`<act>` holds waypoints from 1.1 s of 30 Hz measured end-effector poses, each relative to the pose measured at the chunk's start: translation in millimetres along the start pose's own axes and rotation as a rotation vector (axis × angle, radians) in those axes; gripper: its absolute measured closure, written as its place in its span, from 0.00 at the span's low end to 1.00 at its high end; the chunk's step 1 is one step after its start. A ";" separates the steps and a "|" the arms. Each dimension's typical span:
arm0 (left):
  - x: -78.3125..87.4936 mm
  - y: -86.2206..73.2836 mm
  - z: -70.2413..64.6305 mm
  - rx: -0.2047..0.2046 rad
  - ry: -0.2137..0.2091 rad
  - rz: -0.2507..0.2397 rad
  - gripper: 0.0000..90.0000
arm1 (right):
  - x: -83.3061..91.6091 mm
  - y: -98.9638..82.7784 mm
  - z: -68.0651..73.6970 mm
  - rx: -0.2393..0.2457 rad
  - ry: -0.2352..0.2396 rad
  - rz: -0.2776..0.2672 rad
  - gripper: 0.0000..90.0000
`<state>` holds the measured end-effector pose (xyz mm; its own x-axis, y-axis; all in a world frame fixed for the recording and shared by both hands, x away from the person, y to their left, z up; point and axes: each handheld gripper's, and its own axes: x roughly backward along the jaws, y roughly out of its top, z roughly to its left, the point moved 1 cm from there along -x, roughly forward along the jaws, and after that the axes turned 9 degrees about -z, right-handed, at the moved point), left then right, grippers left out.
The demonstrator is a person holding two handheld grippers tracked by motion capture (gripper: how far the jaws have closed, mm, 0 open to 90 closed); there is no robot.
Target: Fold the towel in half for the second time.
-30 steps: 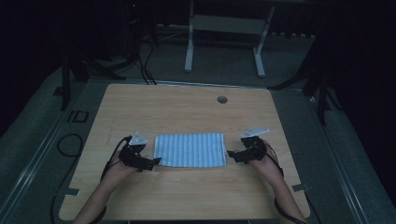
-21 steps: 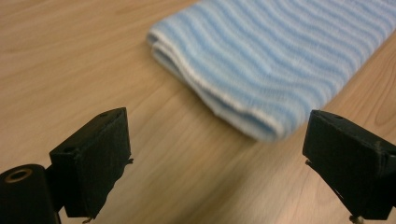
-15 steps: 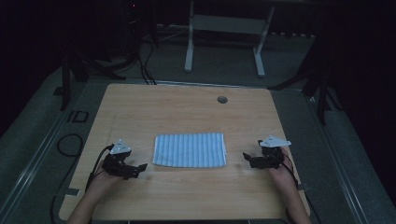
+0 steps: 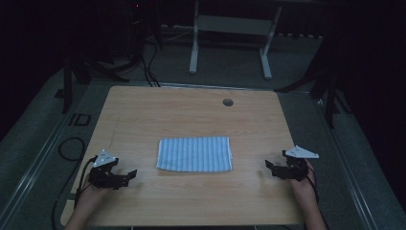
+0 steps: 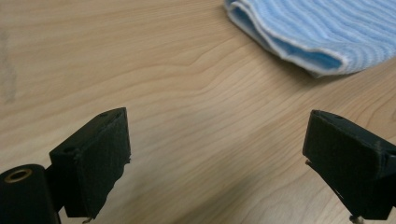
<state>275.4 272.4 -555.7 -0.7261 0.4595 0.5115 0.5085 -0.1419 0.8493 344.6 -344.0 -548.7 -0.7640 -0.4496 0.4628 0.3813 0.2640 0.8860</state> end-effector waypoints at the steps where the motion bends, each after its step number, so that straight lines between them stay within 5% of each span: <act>1: 1.8 -3.3 1.9 0.008 0.008 -0.001 0.09 | 1.6 -1.6 -0.8 -0.003 -0.006 -0.003 0.13; 21: 22.0 -20.8 10.8 0.077 0.053 -0.053 0.09 | 32.4 -23.4 -14.3 -0.105 -0.176 -0.113 0.12; 28: 27.3 -23.4 8.5 0.077 0.100 -0.113 0.09 | 29.3 -25.0 -15.3 -0.081 -0.243 -0.110 0.12; 33: 30.1 -23.6 11.3 0.093 0.130 -0.155 0.09 | 30.4 -27.3 -18.6 -0.113 -0.261 -0.115 0.12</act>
<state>246.7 299.4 -561.8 -0.8494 0.3520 0.3932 0.4222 0.0064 0.9065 320.6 -380.7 -558.3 -0.9080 -0.2329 0.3484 0.3284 0.1208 0.9368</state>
